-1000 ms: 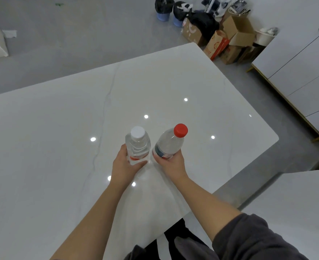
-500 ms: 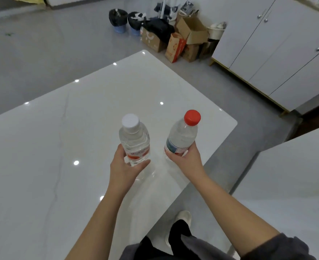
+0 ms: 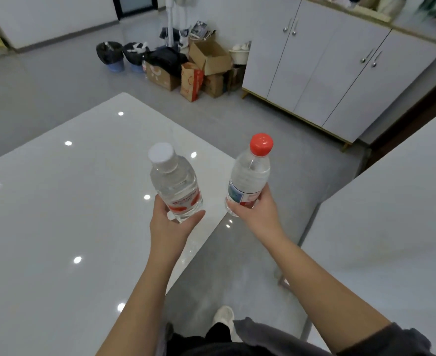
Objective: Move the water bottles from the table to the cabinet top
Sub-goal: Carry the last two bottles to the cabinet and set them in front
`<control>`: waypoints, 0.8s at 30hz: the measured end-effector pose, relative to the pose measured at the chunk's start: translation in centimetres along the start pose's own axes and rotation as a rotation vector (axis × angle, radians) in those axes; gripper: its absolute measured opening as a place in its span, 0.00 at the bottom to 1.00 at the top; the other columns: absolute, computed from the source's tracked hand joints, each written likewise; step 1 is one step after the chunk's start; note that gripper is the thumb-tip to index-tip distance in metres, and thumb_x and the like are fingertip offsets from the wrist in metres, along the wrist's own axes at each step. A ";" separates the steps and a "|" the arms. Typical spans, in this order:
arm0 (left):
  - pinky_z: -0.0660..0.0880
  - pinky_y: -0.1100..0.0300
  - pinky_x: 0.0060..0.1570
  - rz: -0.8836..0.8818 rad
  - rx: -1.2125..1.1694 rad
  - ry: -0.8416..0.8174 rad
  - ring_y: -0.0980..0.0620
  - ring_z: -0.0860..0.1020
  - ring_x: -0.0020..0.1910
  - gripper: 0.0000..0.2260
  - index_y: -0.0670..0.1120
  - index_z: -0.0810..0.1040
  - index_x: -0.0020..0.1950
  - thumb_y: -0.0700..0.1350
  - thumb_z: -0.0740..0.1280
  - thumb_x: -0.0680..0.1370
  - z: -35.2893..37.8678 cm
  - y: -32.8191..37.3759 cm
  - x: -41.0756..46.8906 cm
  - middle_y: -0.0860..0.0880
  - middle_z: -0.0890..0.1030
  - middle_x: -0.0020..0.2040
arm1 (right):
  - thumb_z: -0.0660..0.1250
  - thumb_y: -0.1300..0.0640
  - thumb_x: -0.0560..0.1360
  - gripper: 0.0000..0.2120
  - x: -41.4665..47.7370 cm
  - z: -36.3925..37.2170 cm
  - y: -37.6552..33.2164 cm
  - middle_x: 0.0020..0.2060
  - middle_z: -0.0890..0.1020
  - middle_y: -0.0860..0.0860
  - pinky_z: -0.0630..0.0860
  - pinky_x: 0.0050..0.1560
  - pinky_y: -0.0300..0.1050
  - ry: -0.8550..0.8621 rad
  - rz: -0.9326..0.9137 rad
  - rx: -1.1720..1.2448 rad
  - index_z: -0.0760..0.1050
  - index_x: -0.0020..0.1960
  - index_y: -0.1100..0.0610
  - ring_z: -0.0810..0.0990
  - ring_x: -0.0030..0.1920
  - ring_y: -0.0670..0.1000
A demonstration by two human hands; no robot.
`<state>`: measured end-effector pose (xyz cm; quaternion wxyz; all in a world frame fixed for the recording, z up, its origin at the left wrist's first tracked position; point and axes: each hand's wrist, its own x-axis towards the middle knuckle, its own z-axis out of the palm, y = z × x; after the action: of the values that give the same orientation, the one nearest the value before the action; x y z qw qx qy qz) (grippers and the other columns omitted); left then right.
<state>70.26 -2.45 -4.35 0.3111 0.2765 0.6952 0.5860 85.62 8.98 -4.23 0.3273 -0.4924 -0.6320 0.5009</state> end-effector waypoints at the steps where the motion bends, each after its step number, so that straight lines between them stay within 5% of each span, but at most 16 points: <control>1: 0.74 0.72 0.43 0.007 -0.001 -0.009 0.65 0.78 0.51 0.28 0.53 0.71 0.63 0.41 0.79 0.68 1.3 0.2 0.0 0.58 0.79 0.55 | 0.78 0.63 0.67 0.26 0.5 -1.1 0.2 0.47 0.81 0.38 0.75 0.43 0.28 0.007 0.002 0.001 0.69 0.53 0.41 0.80 0.45 0.33; 8: 0.72 0.77 0.41 0.047 0.034 -0.090 0.70 0.77 0.47 0.26 0.62 0.70 0.53 0.39 0.79 0.67 8.5 2.9 1.6 0.61 0.79 0.50 | 0.79 0.60 0.66 0.27 3.3 -6.9 0.6 0.49 0.80 0.37 0.74 0.44 0.27 0.123 0.013 0.021 0.70 0.57 0.44 0.80 0.47 0.34; 13: 0.72 0.76 0.40 0.071 0.033 -0.166 0.68 0.79 0.46 0.25 0.60 0.71 0.53 0.39 0.79 0.67 13.2 4.6 4.7 0.59 0.80 0.50 | 0.79 0.60 0.66 0.26 6.1 -10.2 0.9 0.46 0.79 0.35 0.71 0.41 0.23 0.207 0.019 0.030 0.68 0.50 0.39 0.78 0.43 0.29; 24: 0.78 0.64 0.50 0.116 0.005 -0.378 0.61 0.81 0.51 0.28 0.52 0.72 0.61 0.40 0.80 0.66 26.4 7.6 17.8 0.56 0.82 0.53 | 0.79 0.54 0.67 0.27 18.5 -18.1 1.3 0.51 0.78 0.34 0.76 0.49 0.34 0.415 0.068 0.022 0.68 0.55 0.37 0.80 0.51 0.37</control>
<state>78.76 29.04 -1.91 0.4011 0.4218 0.6090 0.5388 96.83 32.22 -1.84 0.4387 -0.6024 -0.5286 0.4064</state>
